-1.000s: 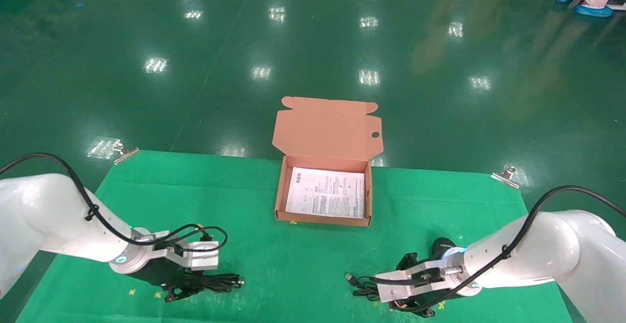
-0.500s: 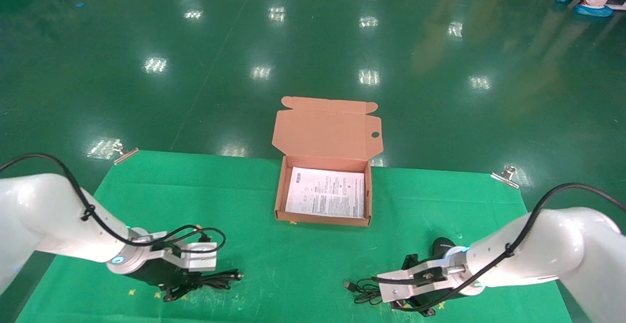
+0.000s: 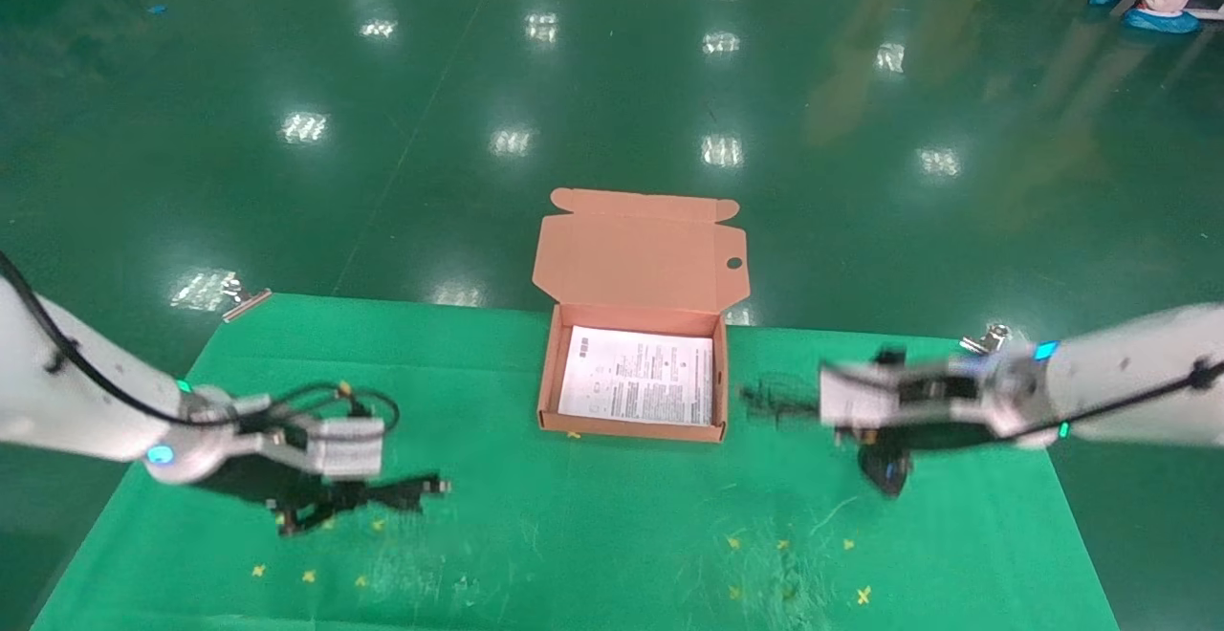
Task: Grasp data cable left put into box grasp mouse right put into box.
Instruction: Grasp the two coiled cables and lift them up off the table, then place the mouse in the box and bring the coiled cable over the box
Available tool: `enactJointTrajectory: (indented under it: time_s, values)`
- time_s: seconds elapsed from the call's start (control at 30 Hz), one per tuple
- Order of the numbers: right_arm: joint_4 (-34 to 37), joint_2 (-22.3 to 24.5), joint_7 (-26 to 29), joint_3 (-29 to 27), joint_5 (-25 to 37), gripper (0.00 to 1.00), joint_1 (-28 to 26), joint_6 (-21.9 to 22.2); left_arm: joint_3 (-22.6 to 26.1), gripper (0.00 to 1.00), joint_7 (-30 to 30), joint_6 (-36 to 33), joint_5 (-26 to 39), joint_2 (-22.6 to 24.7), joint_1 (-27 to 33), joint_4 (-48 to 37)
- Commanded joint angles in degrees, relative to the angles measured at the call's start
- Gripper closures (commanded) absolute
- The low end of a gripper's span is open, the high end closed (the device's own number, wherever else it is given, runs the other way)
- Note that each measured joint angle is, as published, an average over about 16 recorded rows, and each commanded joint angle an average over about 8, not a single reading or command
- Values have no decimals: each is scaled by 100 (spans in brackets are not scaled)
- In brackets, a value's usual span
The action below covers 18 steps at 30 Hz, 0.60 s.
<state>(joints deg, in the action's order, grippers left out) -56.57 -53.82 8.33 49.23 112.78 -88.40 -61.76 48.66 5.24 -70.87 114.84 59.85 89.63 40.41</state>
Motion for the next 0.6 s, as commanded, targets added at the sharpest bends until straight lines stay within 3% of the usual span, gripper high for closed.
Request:
enactJointTrajectory:
  time_s: [0.03, 0.33, 0.6]
  values:
    - [-95, 61, 95, -76, 27, 100, -115, 79, -32, 100, 39, -23, -9, -83, 76, 163]
    - [68, -220, -150, -323, -35, 100, -752, 486, -196, 100, 407, 172, 95, -277, 387, 1000]
    - [859, -970, -895, -527, -329, 100, -1374, 1070, -280, 100, 824, 750, 483, -31, 659, 1286]
